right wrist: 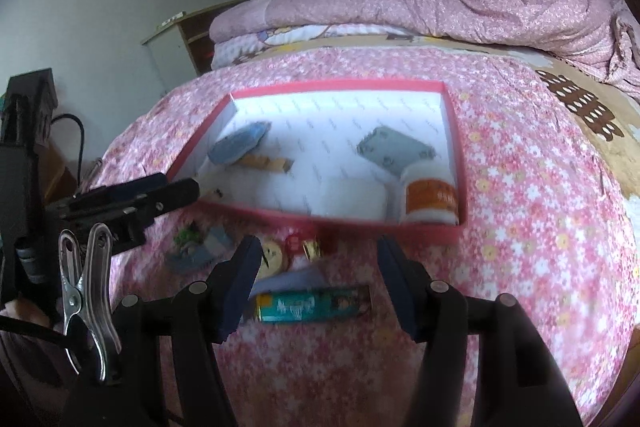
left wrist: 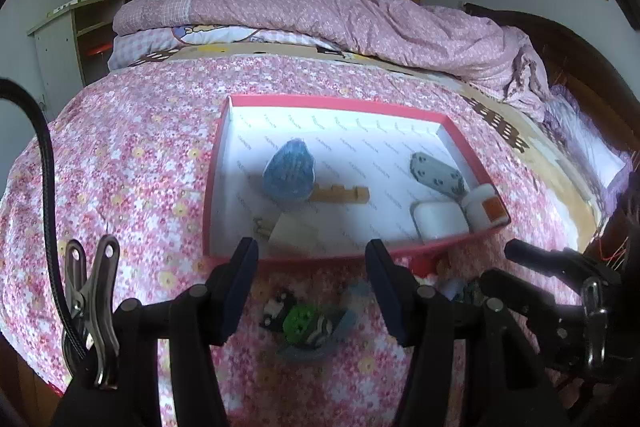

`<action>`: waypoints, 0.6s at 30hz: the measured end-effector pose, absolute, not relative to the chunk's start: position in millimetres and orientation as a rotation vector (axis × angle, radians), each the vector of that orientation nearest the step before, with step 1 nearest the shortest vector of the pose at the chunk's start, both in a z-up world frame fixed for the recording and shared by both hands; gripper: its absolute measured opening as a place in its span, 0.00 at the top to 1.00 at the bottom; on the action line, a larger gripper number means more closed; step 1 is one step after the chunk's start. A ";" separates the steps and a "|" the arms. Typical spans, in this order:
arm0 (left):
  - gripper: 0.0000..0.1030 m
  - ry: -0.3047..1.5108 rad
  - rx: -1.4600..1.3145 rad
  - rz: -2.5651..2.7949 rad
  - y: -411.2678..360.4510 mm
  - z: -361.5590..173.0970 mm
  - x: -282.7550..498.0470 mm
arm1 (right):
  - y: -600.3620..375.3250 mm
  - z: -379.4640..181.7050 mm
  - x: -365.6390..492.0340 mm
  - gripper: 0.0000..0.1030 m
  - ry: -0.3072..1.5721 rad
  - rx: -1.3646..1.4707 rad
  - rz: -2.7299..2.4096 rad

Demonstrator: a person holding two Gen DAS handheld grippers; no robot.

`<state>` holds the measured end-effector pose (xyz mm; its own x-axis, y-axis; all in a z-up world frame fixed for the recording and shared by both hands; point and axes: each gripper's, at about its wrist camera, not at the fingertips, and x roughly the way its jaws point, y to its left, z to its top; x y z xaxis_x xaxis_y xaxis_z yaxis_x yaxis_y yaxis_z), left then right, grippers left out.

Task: Organize rigid objects
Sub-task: 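Move both grippers back from the tray toward the loose items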

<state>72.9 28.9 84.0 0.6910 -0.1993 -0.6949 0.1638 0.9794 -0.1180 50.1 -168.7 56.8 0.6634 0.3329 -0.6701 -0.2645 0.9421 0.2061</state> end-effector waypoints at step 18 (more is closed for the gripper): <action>0.43 0.845 -0.059 -0.199 43.8 63.7 36.2 | -155.0 22.5 36.2 0.40 0.890 -0.023 0.309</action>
